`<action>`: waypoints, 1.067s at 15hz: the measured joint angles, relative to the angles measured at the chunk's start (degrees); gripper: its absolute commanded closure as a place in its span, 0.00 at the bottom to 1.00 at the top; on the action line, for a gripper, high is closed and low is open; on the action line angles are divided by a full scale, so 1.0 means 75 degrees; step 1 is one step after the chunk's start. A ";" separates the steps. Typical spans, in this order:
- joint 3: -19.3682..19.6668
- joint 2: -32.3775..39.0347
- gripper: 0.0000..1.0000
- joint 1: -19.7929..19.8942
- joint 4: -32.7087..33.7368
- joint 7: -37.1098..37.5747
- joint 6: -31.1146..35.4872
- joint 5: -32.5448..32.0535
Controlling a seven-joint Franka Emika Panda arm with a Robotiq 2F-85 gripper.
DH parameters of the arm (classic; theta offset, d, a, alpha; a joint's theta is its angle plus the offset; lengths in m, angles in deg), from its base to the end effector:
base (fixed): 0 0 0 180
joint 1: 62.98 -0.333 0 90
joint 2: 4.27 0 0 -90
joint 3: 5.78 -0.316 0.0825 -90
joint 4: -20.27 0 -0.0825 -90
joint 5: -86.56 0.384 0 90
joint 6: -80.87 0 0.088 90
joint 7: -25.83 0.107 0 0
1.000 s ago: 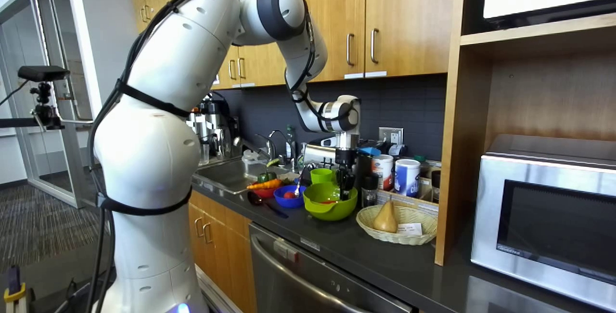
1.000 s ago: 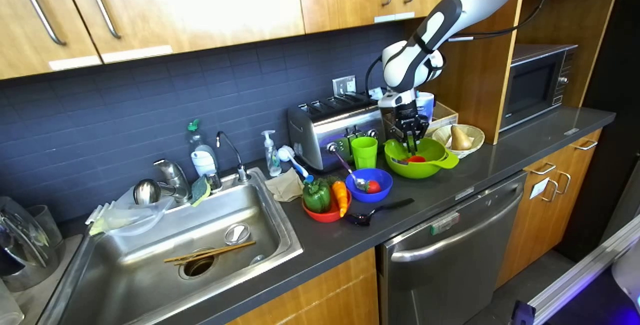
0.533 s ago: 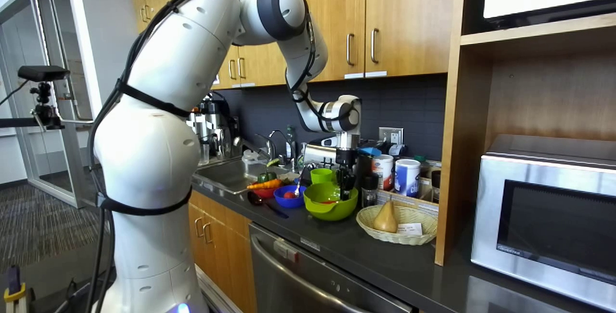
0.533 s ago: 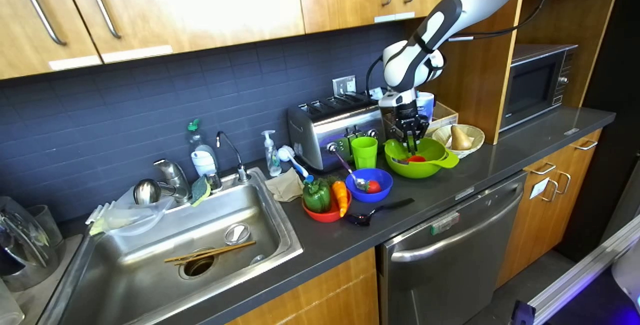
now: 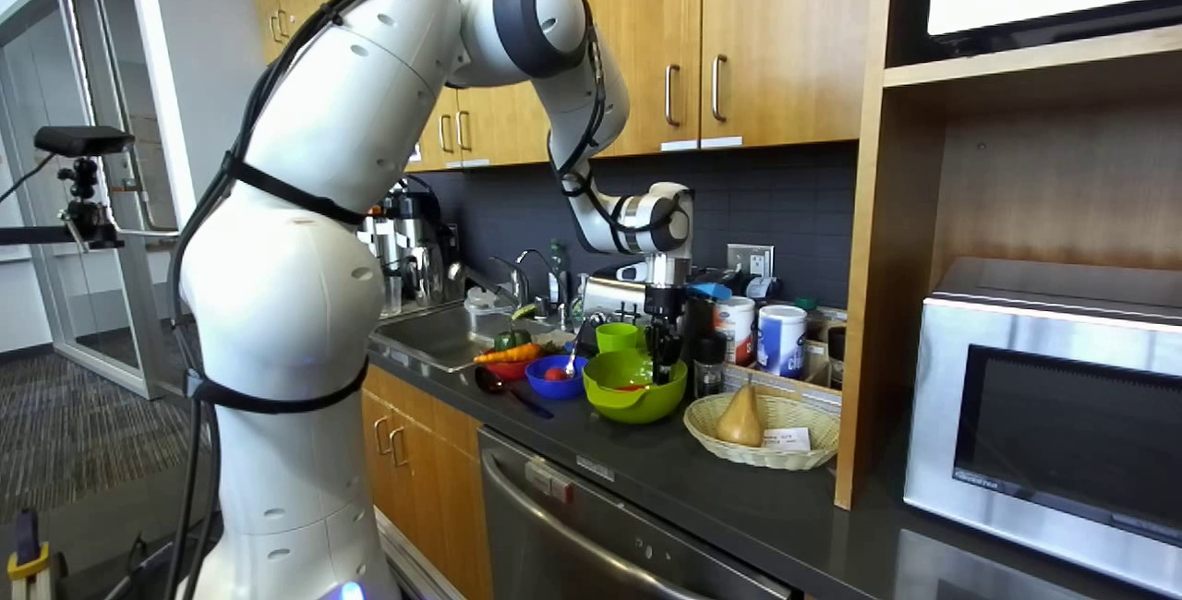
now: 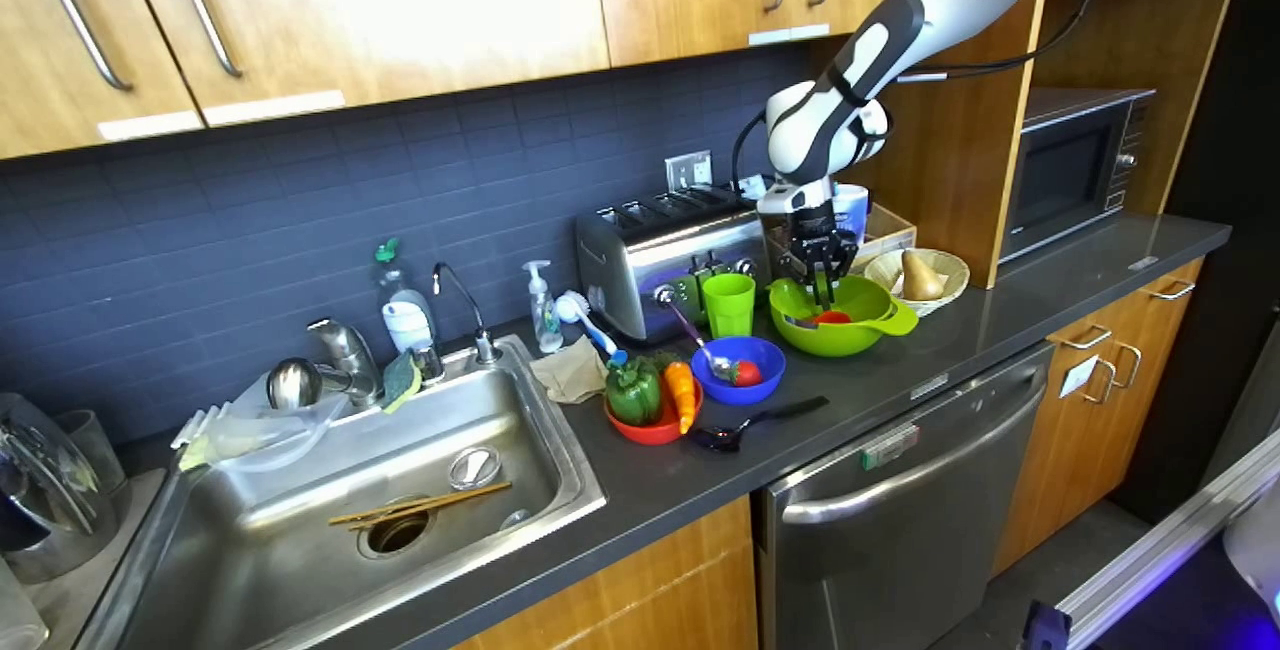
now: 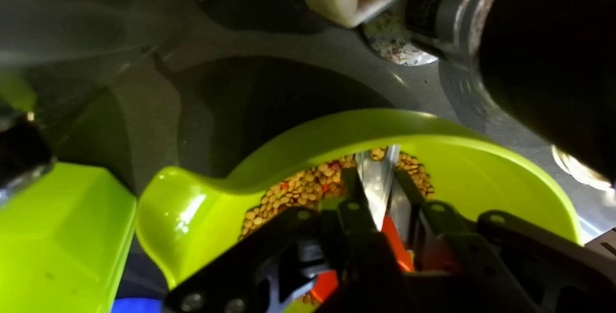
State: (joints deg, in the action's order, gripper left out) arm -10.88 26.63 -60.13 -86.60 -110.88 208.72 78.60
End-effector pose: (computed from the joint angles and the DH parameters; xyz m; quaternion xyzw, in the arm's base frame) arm 0.6207 0.0178 0.2135 -0.3087 -0.9470 0.0583 0.0671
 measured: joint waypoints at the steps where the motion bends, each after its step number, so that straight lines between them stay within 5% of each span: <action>1: 0.0000 0.0000 0.55 0.0000 0.0000 0.0000 0.0000 0.0002; 10: 0.0001 0.0023 0.01 0.0031 -0.0055 -0.0105 0.0192 0.0002; 12: 0.0004 0.0030 0.03 0.0044 -0.0066 -0.0198 0.0250 0.0002; 14: 0.0004 0.0034 0.28 0.0063 -0.0087 -0.0289 0.0321 0.0002; 16: 0.0004 0.0038 0.34 0.0071 -0.0096 -0.0340 0.0359 0.0002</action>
State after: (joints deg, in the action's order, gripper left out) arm -10.84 26.91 -59.60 -87.32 -113.43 211.41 78.62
